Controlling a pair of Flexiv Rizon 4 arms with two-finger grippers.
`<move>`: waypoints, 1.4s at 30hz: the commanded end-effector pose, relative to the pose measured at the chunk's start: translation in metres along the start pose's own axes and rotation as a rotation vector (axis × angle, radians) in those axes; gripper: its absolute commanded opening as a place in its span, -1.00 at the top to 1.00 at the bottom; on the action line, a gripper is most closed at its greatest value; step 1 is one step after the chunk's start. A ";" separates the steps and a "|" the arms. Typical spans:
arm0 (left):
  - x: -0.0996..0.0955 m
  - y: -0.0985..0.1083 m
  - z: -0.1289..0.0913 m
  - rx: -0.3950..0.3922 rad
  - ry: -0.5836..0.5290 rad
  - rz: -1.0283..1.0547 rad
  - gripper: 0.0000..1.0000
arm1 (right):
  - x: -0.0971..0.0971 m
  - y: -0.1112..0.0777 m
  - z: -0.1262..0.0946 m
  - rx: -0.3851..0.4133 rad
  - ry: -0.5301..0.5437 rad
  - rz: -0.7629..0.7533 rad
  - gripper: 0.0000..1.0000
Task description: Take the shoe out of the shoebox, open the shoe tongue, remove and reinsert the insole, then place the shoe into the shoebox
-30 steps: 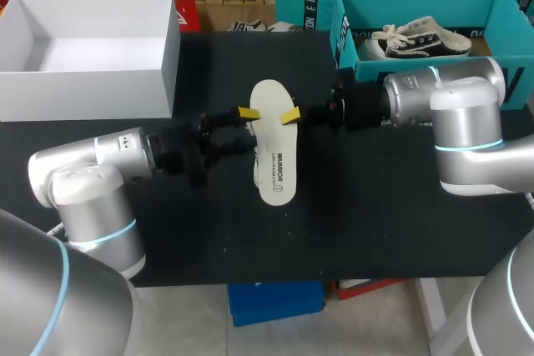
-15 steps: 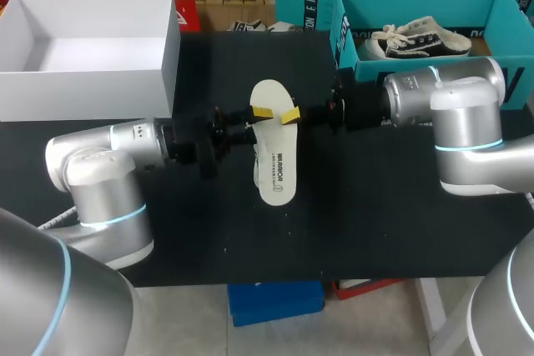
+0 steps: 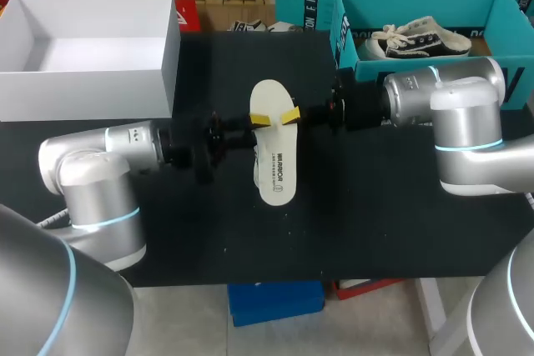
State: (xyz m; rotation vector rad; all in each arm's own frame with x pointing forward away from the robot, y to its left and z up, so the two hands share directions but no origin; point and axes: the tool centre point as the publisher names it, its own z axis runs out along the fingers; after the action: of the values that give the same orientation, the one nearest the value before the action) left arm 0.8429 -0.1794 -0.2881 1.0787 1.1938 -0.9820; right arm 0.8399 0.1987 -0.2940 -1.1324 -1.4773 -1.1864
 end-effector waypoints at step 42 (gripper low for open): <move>0.005 -0.011 -0.002 -0.005 0.039 -0.051 1.00 | 0.009 -0.011 -0.015 -0.015 -0.042 0.010 -1.00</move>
State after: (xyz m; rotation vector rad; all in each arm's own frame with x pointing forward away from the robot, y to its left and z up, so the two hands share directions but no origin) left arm 0.8370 -0.1819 -0.2985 1.0601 1.2356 -1.0107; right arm 0.8379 0.1907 -0.2932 -1.1559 -1.4878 -1.1729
